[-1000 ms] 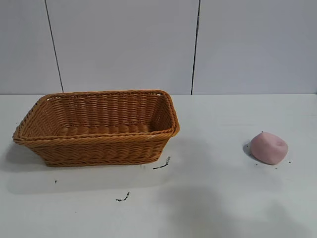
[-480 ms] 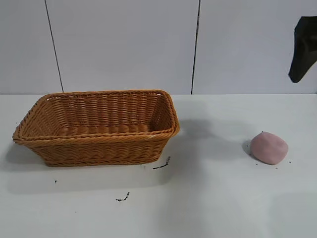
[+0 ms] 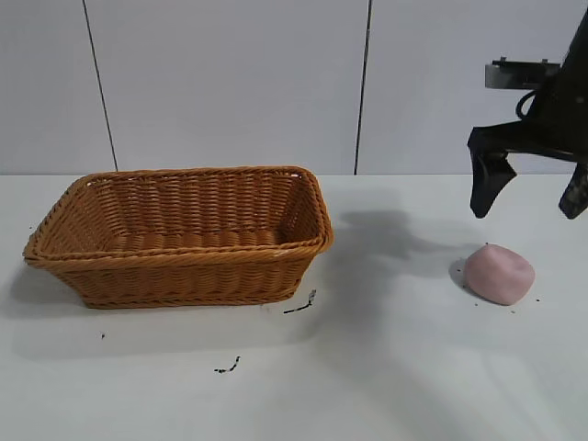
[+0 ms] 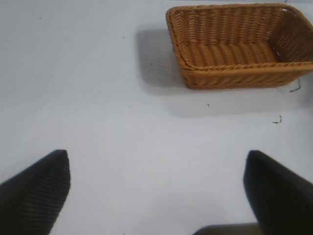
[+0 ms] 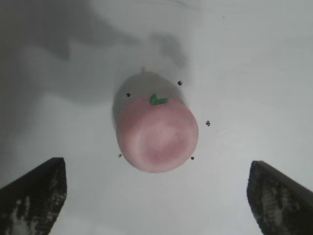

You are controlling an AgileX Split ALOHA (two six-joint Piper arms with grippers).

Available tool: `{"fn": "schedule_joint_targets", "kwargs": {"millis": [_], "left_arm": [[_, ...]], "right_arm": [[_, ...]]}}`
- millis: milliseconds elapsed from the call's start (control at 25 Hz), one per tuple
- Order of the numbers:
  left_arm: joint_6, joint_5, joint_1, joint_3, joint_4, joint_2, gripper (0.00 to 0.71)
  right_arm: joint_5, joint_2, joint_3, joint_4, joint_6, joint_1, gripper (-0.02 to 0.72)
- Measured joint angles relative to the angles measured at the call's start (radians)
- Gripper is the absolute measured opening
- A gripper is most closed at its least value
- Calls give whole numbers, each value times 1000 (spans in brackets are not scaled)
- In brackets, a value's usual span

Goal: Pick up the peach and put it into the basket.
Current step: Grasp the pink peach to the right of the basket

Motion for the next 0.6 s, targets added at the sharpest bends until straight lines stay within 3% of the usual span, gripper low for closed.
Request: {"fn": "schedule_joint_targets", "kwargs": {"millis": [200, 600], "left_arm": [[0, 0, 0, 0, 0, 0, 693], [0, 0, 0, 0, 0, 0, 693]], "right_arm": [[-46, 79, 0, 3, 0, 0, 695], [-47, 170, 0, 9, 0, 0, 681]]}}
